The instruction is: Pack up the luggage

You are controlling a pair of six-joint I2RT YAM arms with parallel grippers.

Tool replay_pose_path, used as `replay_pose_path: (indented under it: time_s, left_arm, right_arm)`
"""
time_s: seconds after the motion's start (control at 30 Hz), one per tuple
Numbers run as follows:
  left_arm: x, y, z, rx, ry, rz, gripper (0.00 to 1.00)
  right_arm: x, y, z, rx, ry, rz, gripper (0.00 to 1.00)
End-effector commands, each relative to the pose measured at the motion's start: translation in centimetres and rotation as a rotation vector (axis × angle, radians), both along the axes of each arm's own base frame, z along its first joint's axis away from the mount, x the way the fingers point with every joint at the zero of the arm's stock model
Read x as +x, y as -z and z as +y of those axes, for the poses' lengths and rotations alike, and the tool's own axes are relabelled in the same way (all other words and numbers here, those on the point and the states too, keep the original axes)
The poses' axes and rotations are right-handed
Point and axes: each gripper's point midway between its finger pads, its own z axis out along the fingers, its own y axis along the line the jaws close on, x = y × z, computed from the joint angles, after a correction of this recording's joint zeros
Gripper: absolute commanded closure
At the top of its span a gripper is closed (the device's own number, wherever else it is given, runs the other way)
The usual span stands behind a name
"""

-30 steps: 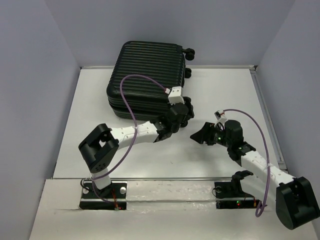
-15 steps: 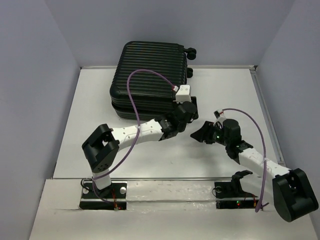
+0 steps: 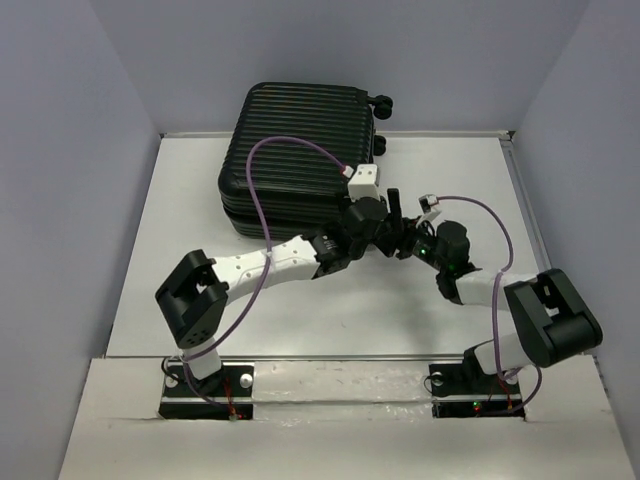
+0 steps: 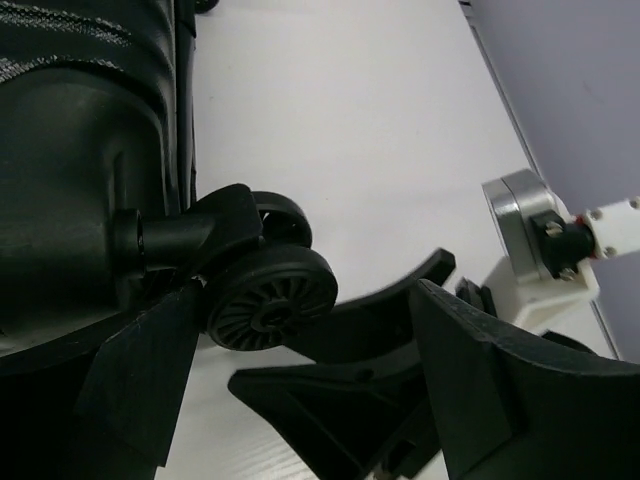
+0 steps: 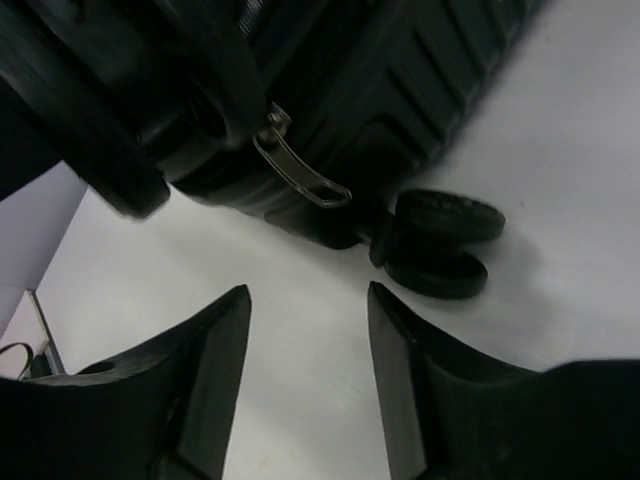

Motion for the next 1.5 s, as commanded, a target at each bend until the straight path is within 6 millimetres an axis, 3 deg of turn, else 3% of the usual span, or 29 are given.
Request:
replay_pose_path:
  time_s: [0.0,0.23,0.73,0.93,1.03,1.07,1.1,1.37,1.47]
  left_arm:
    - [-1.6,-5.3,-0.1,-0.117,0.112,-0.034,0.06]
    - [-0.6,-2.5,1.1,-0.107,0.156,0.054,0.07]
    - [1.2,-2.5,0.9,-0.141,0.156,0.031,0.18]
    - [1.4,-2.7,1.1,-0.154,0.143,0.020,0.37]
    - [1.4,-3.1,1.1,-0.158,0.144,0.013,0.52]
    - [1.4,-3.1,1.1,-0.159,0.143,0.011,0.52]
    - [1.4,-3.3,1.1,-0.161,0.141,0.009,0.60]
    - [1.6,-4.2,1.0,-0.175,0.140,-0.007,0.88]
    - [1.6,-4.1,1.0,-0.170,0.141,-0.008,0.93]
  right_arm:
    - [2.7,-5.8,0.9,0.045,-0.035,-0.294,0.39]
    - [3.7,-5.1,1.0,0.095,-0.116,-0.316,0.38]
    - [4.8,-5.1,1.5,0.167,-0.242,-0.346,0.41]
    - [4.8,-4.9,1.7,0.216,-0.276,-0.332,0.46]
    - [4.8,-5.1,1.8,0.225,-0.285,-0.337,0.47]
    - [5.0,-5.2,1.5,0.225,-0.276,-0.340,0.47]
    - [4.9,-5.3,1.5,0.225,-0.276,-0.342,0.44]
    - [5.8,-5.8,-0.5,0.224,-0.230,-0.348,0.34]
    - [6.4,-5.7,-0.8,0.230,-0.222,-0.341,0.34]
